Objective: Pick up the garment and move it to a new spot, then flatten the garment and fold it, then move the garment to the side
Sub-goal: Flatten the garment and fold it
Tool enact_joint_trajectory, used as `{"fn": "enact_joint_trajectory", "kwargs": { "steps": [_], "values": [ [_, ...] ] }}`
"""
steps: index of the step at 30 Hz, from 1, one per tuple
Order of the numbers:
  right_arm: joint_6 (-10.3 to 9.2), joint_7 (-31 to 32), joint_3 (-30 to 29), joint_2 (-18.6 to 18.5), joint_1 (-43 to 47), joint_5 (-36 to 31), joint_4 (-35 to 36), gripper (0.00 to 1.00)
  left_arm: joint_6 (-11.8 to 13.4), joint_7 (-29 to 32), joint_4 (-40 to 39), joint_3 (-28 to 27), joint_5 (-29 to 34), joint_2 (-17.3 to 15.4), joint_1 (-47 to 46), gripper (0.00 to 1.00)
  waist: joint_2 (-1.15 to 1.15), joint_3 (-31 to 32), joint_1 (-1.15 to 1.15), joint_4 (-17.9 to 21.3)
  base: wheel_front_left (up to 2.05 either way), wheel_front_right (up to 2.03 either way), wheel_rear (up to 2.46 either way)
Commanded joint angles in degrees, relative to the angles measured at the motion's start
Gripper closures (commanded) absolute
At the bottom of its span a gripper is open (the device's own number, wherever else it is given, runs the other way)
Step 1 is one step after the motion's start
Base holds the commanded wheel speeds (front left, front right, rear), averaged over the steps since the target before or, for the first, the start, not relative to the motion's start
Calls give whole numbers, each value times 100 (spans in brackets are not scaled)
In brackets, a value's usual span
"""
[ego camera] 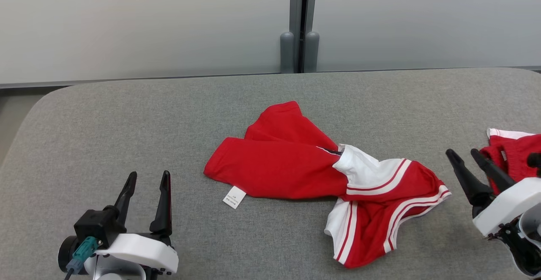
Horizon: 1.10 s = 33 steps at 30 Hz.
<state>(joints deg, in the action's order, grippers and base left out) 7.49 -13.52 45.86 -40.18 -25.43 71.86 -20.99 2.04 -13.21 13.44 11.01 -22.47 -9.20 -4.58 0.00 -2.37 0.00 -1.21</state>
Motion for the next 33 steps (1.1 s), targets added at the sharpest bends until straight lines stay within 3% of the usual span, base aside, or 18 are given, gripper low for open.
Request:
{"fn": "enact_joint_trajectory", "kwargs": {
  "steps": [1, 12, 23, 32, 33],
  "values": [
    [1, -62, 31, 45, 36, -97, 16, 0, 20, 11, -34, 12, -18, -29, 38, 0, 0, 0, 0, -8, 0, 0, 0],
    [1, 271, 315, 386, -638, -339, -413, 0, 45, 55, -134, 104, -24, -11, -27, 0, 0, -157, 0, -179, 0, 0, 0],
    [1, 1928, 719, 916, -2031, 247, -1690, 0, -85, -36, 64, 248, -71, 152, -496, 0, 0, -916, 0, -814, 0, 0, 0],
    [1, 3308, 917, 1296, -2231, 984, -2482, 0, -146, -146, 334, 234, -79, 229, -670, 0, 0, -1048, 0, -1210, 0, 0, 0],
    [1, 3347, 933, 1319, -2226, 1010, -2502, 15, -148, -153, 357, 234, -67, 235, -677, 0, 0, -1039, 0, -1223, 0, 0, 0]
  ]
}}
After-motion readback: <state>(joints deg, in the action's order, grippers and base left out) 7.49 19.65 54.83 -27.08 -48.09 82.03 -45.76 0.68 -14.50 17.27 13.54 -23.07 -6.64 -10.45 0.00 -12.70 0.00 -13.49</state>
